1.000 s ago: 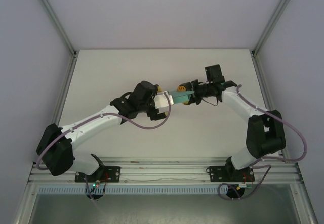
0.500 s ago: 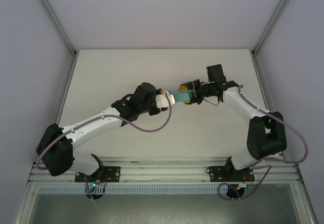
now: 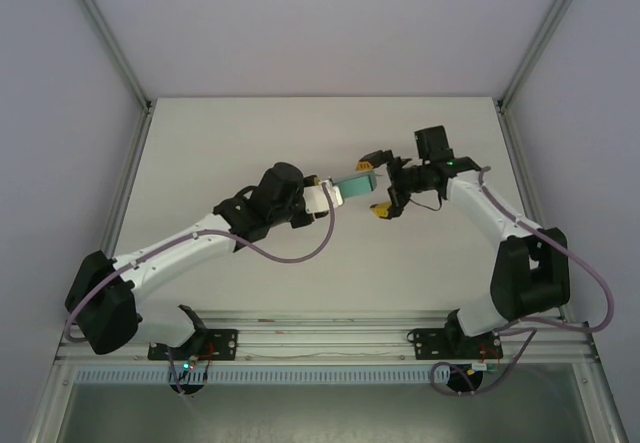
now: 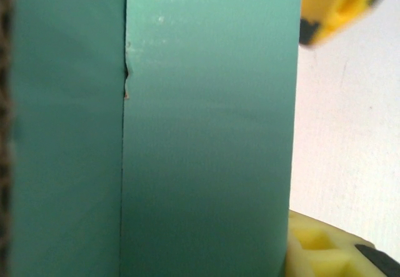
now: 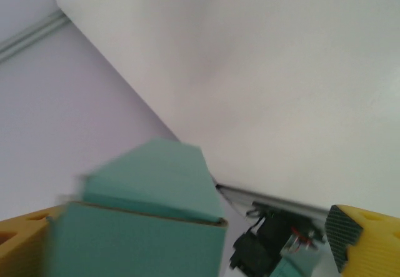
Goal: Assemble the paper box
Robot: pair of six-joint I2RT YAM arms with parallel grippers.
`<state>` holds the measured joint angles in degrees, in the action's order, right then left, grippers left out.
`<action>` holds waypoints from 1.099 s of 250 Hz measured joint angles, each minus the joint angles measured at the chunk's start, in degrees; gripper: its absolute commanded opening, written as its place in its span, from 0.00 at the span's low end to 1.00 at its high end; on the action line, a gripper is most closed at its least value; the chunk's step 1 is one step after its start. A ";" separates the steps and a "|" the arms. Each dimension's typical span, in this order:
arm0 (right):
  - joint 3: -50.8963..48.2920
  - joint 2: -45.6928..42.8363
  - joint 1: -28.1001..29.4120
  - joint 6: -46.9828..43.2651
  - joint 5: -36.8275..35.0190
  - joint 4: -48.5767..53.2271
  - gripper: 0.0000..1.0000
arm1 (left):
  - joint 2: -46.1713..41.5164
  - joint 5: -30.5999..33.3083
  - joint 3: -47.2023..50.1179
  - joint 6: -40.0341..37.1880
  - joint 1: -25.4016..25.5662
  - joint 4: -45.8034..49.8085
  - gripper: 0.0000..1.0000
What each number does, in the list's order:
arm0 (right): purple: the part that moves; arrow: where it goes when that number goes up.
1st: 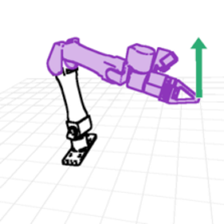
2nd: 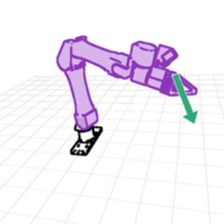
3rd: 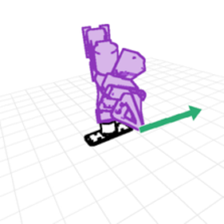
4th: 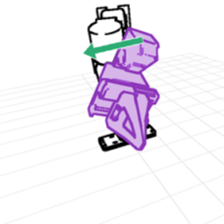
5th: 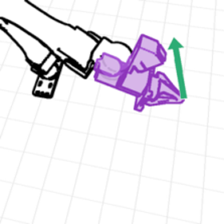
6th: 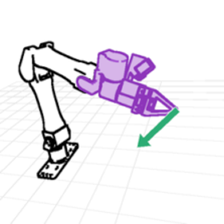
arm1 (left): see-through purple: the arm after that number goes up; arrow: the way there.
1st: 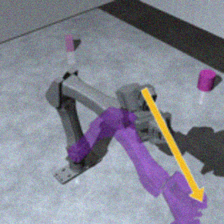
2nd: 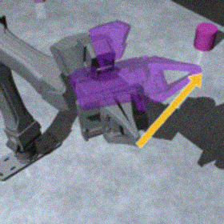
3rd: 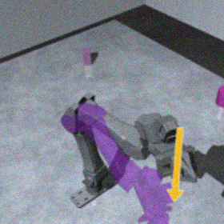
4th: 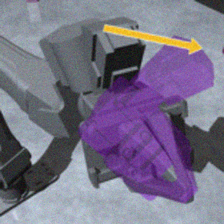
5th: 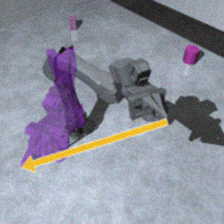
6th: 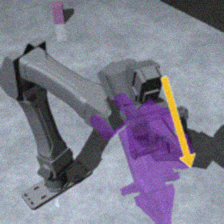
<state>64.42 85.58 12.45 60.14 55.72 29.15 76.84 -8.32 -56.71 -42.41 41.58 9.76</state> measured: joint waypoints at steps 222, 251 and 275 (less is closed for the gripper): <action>-14.43 -20.41 2.25 -78.42 -15.74 -11.15 0.98 | 23.89 -18.16 -19.43 -5.66 -8.00 34.53 0.36; -10.12 -16.83 5.92 -84.89 -16.79 -5.55 0.92 | 27.02 -18.97 -22.14 -5.42 -8.28 35.80 0.36; -7.32 -13.88 7.69 -88.17 -19.43 -2.05 0.81 | 28.30 -19.56 -23.74 -5.20 -8.31 36.35 0.37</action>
<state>57.10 71.70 20.14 -28.03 36.29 27.09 105.14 -27.88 -80.44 -47.62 33.28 46.11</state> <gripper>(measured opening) 0.873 0.432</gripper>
